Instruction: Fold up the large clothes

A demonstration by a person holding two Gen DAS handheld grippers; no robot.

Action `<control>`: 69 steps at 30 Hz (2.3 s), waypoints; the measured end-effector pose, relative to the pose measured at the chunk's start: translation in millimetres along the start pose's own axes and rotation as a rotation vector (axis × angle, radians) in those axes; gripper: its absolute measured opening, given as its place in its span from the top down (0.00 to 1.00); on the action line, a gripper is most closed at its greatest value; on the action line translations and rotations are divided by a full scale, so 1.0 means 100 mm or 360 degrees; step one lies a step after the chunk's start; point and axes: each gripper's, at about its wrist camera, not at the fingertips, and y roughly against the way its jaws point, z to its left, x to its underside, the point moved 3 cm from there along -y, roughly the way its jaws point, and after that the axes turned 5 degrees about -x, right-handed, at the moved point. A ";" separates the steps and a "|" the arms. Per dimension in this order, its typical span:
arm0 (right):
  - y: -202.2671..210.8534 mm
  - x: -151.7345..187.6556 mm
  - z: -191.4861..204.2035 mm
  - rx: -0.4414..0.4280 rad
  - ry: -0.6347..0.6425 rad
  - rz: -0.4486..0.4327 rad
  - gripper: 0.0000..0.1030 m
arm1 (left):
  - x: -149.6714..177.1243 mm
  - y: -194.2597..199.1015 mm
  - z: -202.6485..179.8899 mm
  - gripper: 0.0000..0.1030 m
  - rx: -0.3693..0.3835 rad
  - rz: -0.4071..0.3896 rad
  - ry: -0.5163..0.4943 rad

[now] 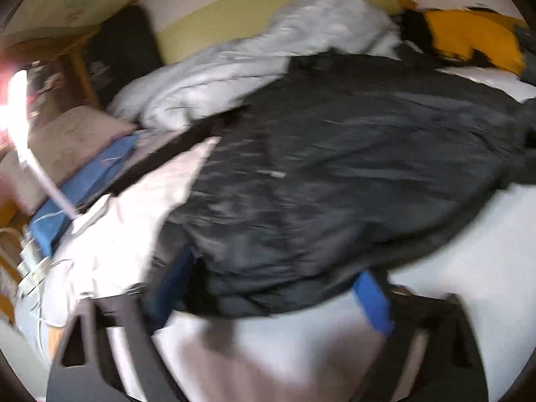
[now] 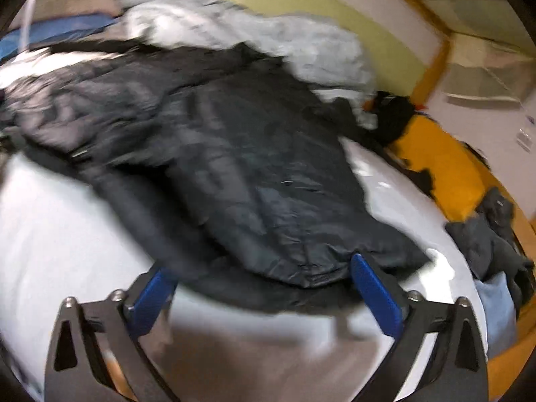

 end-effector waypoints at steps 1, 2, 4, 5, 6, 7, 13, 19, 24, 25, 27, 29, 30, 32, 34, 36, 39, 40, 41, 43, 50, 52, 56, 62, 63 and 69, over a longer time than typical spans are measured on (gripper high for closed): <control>-0.02 0.00 -0.05 0.0040 -0.0023 -0.0018 0.30 | 0.01 -0.06 0.08 0.58 -0.0037 0.0007 0.0050; -0.04 -0.01 -0.08 0.0060 -0.0034 -0.0018 0.53 | 0.02 -0.10 0.15 0.85 -0.0036 0.0028 0.0103; -0.04 0.03 -0.12 0.0062 -0.0071 -0.0026 0.68 | 0.03 -0.12 0.28 0.90 0.0034 0.0047 0.0220; 0.00 0.03 -0.12 0.0053 -0.0089 -0.0059 0.75 | 0.01 -0.10 0.33 0.93 0.0044 0.0029 0.0250; 0.05 0.03 -0.13 0.0053 -0.0099 -0.0101 0.88 | -0.02 -0.02 0.36 0.93 0.0032 -0.0010 0.0264; 0.12 0.03 -0.12 0.0080 -0.0099 -0.0133 0.91 | -0.04 0.07 0.37 0.95 -0.0002 -0.0046 0.0258; 0.71 0.05 -0.11 0.0107 -0.0134 -0.0297 0.94 | -0.08 0.53 0.63 0.96 -0.0068 -0.0090 0.0332; 1.01 0.10 -0.04 0.0052 -0.0127 -0.0268 0.93 | 0.03 0.79 0.79 0.96 -0.0015 -0.0017 0.0334; 0.88 -0.19 -0.22 -0.0003 -0.0202 -0.0253 0.93 | -0.21 0.75 0.87 0.96 0.0026 -0.0011 0.0367; 0.82 -0.31 -0.28 -0.0020 -0.0215 -0.0257 0.93 | -0.30 0.73 0.88 0.95 0.0038 -0.0046 0.0378; 0.68 -0.50 -0.36 -0.0047 -0.0217 -0.0265 0.93 | -0.52 0.58 0.87 0.95 0.0008 -0.0059 0.0339; 0.42 -0.72 -0.39 -0.0057 -0.0175 -0.0221 0.93 | -0.73 0.30 0.81 0.95 -0.0013 -0.0001 0.0259; 0.28 -0.82 -0.40 -0.0066 -0.0166 -0.0199 0.93 | -0.82 0.11 0.77 0.95 -0.0034 0.0055 0.0221; -0.02 -0.94 -0.40 -0.0098 -0.0169 -0.0133 0.93 | -0.93 -0.23 0.69 0.95 -0.0040 0.0153 0.0172; -0.33 -1.01 -0.37 -0.0111 -0.0161 -0.0063 0.93 | -0.96 -0.52 0.62 0.95 -0.0029 0.0225 0.0151; -0.54 -0.99 -0.33 -0.0108 -0.0148 -0.0010 0.93 | -0.96 -0.79 0.53 0.95 -0.0015 0.0290 0.0118; -0.75 -0.92 -0.30 -0.0151 -0.0188 0.0041 0.92 | -0.95 -1.01 0.41 0.90 0.0000 0.0299 0.0089; -0.78 -0.89 -0.32 -0.0168 -0.0214 0.0044 0.90 | -0.93 -1.04 0.37 0.87 0.0001 0.0296 0.0076; -0.78 -0.87 -0.33 -0.0175 -0.0236 0.0037 0.83 | -0.92 -1.05 0.35 0.77 -0.0009 0.0281 0.0066; -0.73 -0.86 -0.38 -0.0184 -0.0289 -0.0033 0.44 | -0.92 -1.01 0.37 0.41 -0.0039 0.0204 0.0077; 0.00 -0.88 -0.63 -0.0065 -0.0496 -0.0424 0.00 | -0.89 -0.38 0.73 0.00 0.0048 -0.0116 0.0318; 0.20 -0.82 -0.67 -0.0094 -0.0578 -0.0470 0.00 | -0.86 -0.25 0.74 0.00 0.0097 -0.0130 0.0345; 0.29 -0.69 -0.57 -0.0304 -0.0607 -0.0396 0.00 | -0.81 -0.17 0.62 0.00 0.0334 -0.0071 0.0327; -0.19 -0.53 -0.39 -0.0564 -0.0681 -0.0081 0.00 | -0.65 -0.63 0.46 0.00 0.0362 0.0243 0.0347; -0.28 -0.50 -0.39 -0.0547 -0.0694 -0.0045 0.00 | -0.58 -0.74 0.49 0.00 0.0299 0.0301 0.0377; -0.76 -0.44 -0.40 -0.0496 -0.0696 0.0084 0.00 | -0.34 -0.99 0.60 0.00 0.0265 0.0471 0.0545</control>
